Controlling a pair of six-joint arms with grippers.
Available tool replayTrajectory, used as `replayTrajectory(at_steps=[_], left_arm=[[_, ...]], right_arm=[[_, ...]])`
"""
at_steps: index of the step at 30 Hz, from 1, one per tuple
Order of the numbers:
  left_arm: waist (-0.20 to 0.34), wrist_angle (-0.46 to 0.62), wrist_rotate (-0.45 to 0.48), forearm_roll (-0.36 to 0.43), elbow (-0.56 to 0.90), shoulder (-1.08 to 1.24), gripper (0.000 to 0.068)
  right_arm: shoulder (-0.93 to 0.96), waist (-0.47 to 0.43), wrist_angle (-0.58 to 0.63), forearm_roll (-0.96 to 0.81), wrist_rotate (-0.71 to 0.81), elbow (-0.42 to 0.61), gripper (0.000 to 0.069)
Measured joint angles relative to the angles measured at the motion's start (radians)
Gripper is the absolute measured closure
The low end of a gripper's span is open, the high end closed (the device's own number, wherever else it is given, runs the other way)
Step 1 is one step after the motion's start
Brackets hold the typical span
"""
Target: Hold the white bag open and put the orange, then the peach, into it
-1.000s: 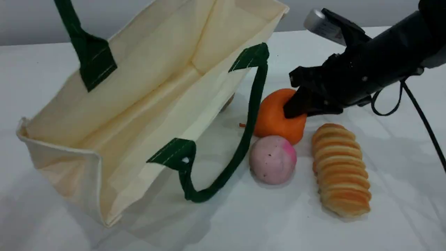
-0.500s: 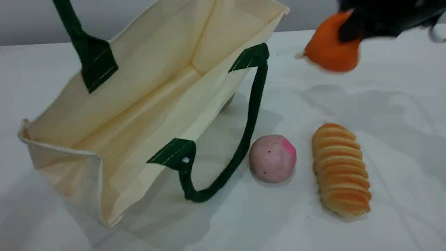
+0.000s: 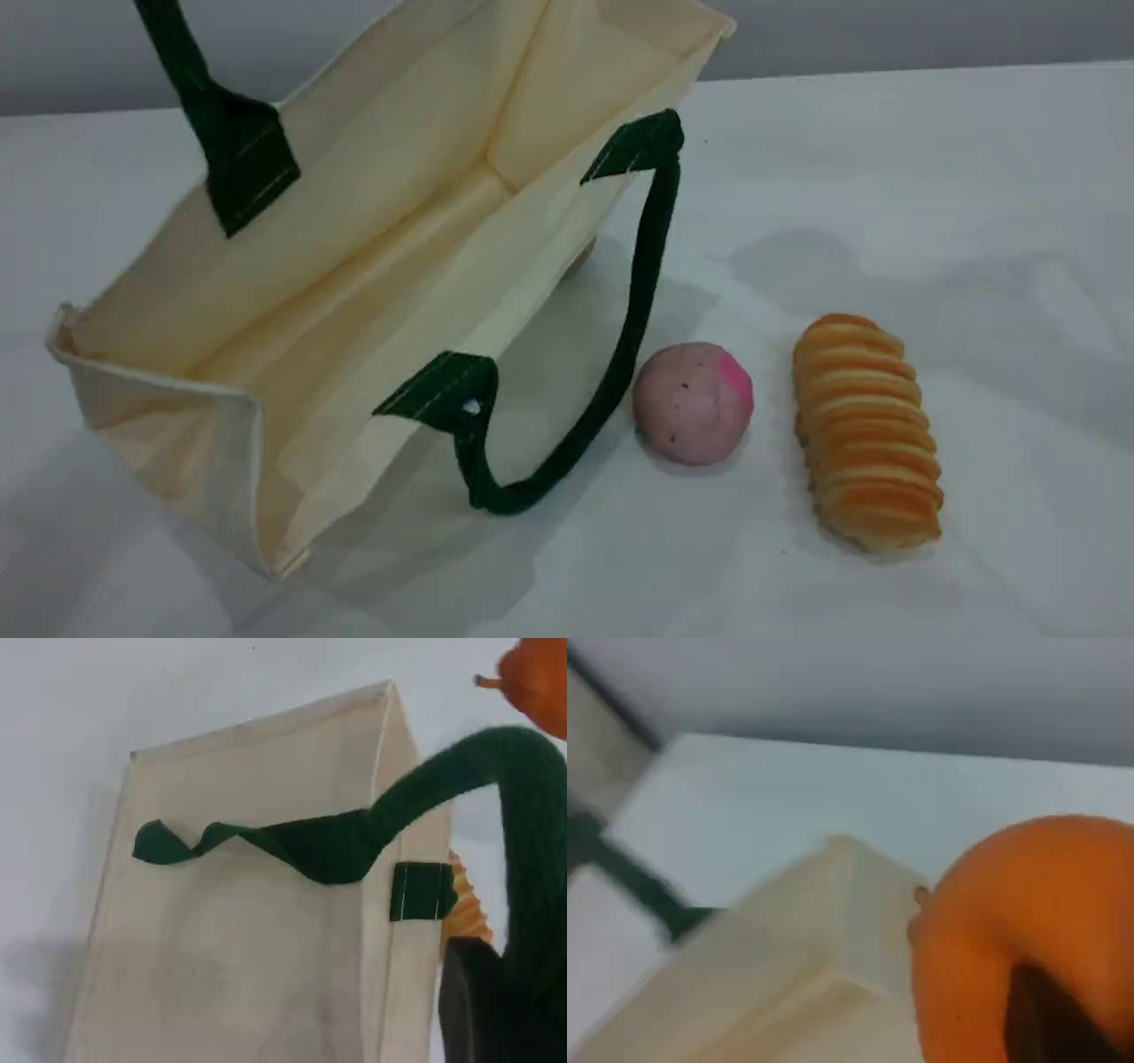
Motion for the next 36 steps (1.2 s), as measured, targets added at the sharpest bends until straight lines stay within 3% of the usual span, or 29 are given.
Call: replayTrajectory(at_steps=[6,10,23,30,36], left_arm=[[0.0,-0.005,0.0,0.002,0.0,0.0,0.0619],[0.0,-0.005,0.0,0.003,0.0,0.0,0.0619],[0.0,-0.004,0.0,0.001,0.0,0.0,0.0619],[0.0,-0.003,0.0,0.0,0.0,0.0,0.0619],[0.0,-0.003,0.0,-0.004,0.0,0.0,0.0619]], right_arm=[[-0.034,0.011,0.177,-0.074,0.068,-0.001,0.0665],[-0.034,0.082,0.235,-0.118,0.089,-0.001,0.0665],[0.092,0.385,-0.049,-0.073,0.086,-0.001,0.0665],[0.227,0.476,-0.09,0.092,-0.058,-0.001,0.0665],[0.323,0.488,-0.113,0.24,-0.187,-0.002,0.0665]])
